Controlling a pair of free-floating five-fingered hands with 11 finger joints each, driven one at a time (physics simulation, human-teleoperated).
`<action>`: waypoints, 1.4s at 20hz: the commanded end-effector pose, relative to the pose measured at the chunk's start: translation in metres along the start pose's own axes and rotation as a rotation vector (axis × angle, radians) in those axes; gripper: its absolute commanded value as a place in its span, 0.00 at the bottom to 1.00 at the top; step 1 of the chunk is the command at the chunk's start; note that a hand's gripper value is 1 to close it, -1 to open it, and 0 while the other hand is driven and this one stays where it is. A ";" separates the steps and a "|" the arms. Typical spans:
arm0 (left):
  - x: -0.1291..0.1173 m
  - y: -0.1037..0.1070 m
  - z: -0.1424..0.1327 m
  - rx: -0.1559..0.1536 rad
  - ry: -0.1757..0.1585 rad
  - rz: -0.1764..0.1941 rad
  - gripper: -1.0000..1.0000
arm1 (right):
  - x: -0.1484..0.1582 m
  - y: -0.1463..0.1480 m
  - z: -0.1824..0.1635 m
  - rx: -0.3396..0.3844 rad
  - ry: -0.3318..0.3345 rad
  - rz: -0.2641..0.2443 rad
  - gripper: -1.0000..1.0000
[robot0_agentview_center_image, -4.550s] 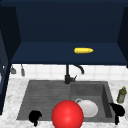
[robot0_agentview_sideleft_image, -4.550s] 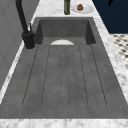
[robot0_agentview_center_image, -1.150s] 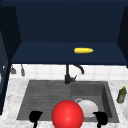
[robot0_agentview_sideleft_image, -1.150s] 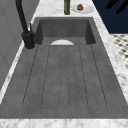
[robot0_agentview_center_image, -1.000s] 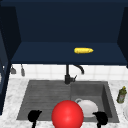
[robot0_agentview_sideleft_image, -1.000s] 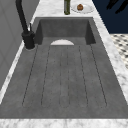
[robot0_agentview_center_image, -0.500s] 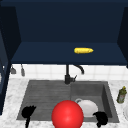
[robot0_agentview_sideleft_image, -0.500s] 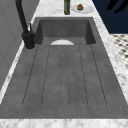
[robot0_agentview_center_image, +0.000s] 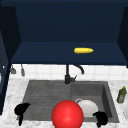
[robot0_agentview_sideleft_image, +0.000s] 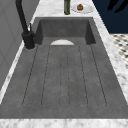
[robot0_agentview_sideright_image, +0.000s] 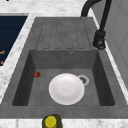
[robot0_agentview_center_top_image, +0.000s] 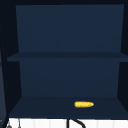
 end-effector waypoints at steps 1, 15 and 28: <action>0.003 0.007 0.021 0.082 -0.014 -0.015 0.00 | 0.000 0.000 0.000 0.000 0.000 0.000 0.50; 0.005 0.027 0.116 0.072 -0.035 0.031 0.00 | 0.000 0.000 0.000 0.000 0.000 0.000 0.50; -0.007 0.046 0.204 0.097 -0.049 0.045 0.00 | 0.000 0.000 0.000 0.000 0.000 -0.001 0.50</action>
